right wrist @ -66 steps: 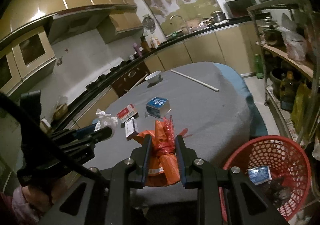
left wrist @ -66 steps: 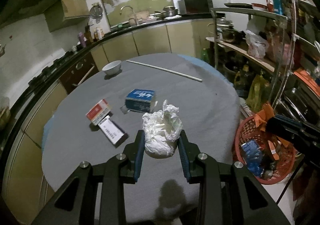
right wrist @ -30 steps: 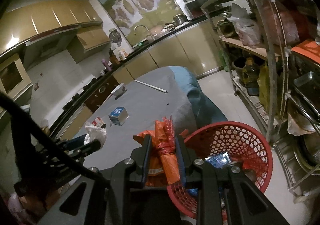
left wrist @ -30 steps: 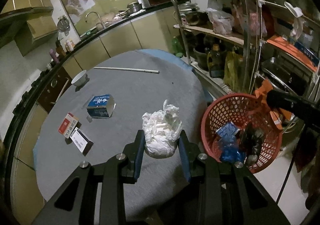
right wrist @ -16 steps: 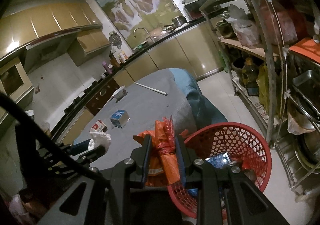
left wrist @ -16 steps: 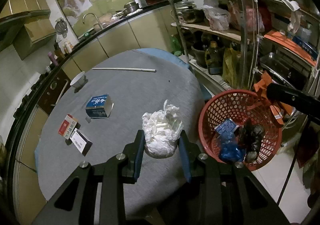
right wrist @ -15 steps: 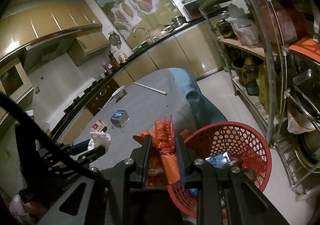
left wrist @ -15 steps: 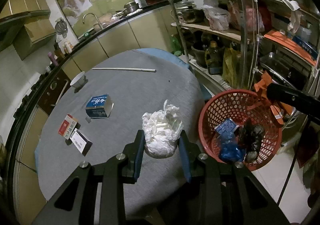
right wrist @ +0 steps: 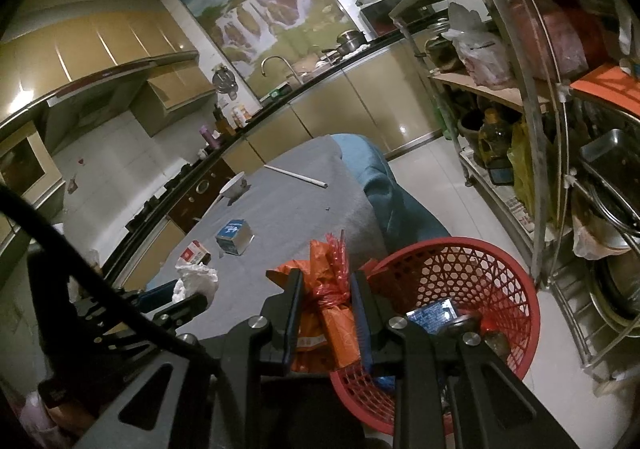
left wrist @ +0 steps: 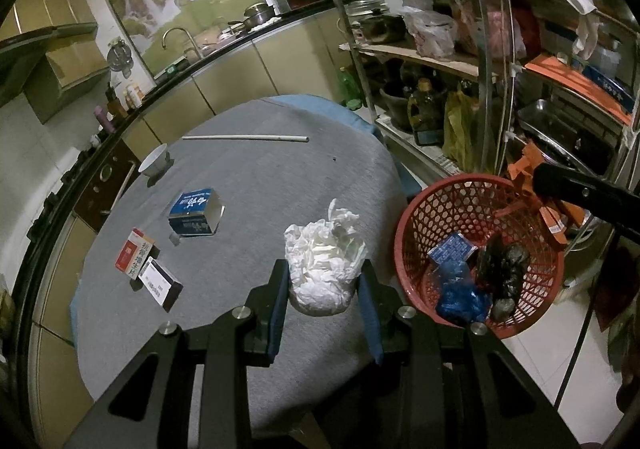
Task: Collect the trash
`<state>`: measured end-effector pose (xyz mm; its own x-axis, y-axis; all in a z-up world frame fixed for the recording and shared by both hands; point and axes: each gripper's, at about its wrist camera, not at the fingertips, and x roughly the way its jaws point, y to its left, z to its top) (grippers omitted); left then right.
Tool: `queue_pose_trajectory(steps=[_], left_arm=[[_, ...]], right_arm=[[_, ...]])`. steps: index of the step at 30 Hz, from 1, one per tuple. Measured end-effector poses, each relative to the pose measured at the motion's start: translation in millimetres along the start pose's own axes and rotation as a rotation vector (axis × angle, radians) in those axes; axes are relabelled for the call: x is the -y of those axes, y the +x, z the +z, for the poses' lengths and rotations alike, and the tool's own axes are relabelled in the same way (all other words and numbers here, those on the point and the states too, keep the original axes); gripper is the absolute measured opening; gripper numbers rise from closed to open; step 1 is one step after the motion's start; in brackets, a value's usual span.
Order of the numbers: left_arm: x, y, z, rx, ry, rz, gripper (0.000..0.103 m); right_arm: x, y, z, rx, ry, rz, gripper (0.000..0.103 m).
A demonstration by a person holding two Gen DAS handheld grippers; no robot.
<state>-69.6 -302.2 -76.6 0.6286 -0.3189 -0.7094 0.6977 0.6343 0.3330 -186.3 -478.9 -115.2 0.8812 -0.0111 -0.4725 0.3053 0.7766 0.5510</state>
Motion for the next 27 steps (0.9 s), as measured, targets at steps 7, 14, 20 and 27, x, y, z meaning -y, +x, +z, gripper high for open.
queue_pose_trajectory(steps=[7, 14, 20, 27], left_arm=[[2, 2, -1, -0.006, 0.006, -0.006, 0.036], [4, 3, -1, -0.014, 0.009, -0.016, 0.037], [6, 5, -2, -0.022, 0.009, -0.025, 0.037], [13, 8, 0, -0.027, 0.028, -0.032, 0.037]], right_arm=[[2, 1, -1, -0.006, 0.004, -0.001, 0.026], [6, 4, -1, -0.014, 0.014, -0.005, 0.026], [10, 4, -2, -0.014, 0.023, -0.012, 0.026], [15, 4, -4, -0.018, 0.036, -0.018, 0.026]])
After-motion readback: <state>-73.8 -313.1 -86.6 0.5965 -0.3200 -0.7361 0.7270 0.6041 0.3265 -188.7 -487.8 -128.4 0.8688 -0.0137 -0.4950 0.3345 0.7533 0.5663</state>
